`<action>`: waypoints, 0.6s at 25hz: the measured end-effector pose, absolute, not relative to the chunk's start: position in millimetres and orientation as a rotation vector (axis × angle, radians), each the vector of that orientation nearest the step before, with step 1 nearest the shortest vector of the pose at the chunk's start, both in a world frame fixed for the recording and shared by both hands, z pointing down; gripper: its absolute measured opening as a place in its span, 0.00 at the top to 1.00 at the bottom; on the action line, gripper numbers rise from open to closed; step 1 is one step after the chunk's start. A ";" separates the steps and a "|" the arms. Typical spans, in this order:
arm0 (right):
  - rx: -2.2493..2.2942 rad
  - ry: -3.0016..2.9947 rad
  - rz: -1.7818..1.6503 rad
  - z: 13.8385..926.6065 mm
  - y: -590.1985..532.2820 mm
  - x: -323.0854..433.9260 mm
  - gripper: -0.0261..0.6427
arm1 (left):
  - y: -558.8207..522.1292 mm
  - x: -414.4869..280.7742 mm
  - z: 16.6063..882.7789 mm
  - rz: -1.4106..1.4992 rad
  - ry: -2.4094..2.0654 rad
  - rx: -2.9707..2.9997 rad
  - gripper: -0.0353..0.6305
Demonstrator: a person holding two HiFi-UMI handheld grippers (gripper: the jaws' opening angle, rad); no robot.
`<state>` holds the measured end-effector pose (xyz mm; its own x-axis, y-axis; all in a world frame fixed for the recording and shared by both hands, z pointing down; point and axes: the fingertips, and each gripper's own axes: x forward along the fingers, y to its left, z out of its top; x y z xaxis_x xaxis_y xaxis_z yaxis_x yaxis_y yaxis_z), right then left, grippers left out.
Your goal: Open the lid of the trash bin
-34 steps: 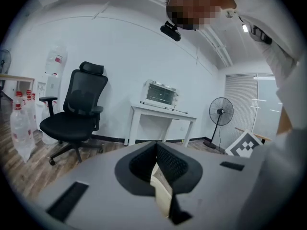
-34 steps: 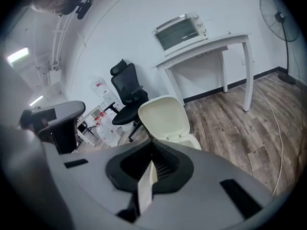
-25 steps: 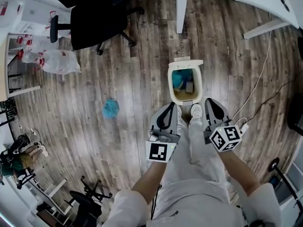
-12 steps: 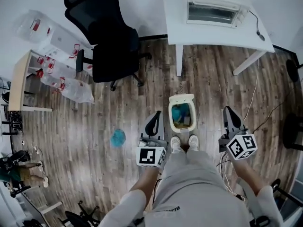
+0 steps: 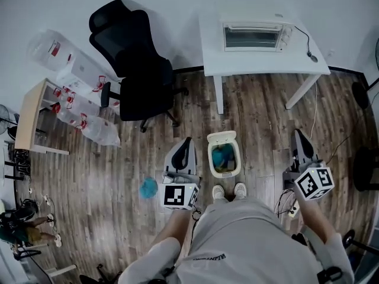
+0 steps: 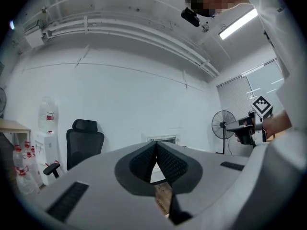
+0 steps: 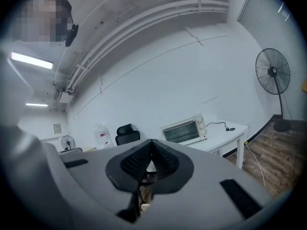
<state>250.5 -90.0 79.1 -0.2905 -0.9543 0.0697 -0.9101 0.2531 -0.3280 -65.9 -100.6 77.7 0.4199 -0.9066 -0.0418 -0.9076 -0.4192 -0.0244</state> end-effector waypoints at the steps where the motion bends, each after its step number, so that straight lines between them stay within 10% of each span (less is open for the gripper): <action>1: -1.789 2.367 -0.460 79.3 -90.3 255.0 0.94 | -100.7 -65.1 76.2 0.042 1.674 -2.605 0.95; 15: -1.823 2.367 -0.442 91.2 -91.6 261.4 0.94 | -102.3 -75.3 79.3 0.046 1.744 -2.556 0.95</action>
